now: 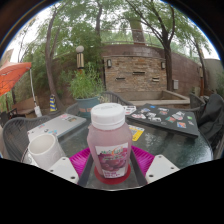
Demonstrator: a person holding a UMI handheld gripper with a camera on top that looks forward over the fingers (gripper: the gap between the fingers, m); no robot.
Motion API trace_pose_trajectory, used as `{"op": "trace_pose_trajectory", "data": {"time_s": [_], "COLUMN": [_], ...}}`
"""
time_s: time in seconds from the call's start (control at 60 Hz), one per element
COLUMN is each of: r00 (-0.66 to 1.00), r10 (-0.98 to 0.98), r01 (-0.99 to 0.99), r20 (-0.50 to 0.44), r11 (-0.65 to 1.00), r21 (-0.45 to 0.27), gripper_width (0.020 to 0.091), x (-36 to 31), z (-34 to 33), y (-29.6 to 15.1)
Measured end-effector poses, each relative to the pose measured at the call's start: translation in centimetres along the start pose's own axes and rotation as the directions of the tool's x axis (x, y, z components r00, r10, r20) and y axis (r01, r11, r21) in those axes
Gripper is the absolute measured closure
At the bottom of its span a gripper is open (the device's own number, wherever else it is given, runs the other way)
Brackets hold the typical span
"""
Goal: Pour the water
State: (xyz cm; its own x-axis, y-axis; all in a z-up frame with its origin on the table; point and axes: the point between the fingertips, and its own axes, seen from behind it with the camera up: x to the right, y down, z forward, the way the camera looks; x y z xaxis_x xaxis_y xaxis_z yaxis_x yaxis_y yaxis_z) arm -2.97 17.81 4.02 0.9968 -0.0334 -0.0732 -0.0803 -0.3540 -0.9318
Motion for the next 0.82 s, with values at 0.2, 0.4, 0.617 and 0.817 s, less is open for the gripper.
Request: {"op": "trace_pose_trajectory", "data": {"time_s": [0.2, 0.4, 0.617, 0.817], "r00": [0.997, 0.997, 0.998, 0.902], "r10": [0.072, 0.063, 0.005, -0.049], "r01": [-0.072, -0.064, -0.018, -0.222], "r20": [-0.021, 0.042, 0.058, 0.428], "r11": [0.997, 0.997, 0.975, 0.798], "r21": [0.002, 0.040, 0.223, 0.560], "gripper_width": [0.0293, 0.0282, 0.0274, 0.0264], "x": [0.7, -2.1, -6.5, -20.9], "z": [-2.4, -9.3, -20.9, -34.5], "y": [0.1, -1.6, -4.5, -12.5]}}
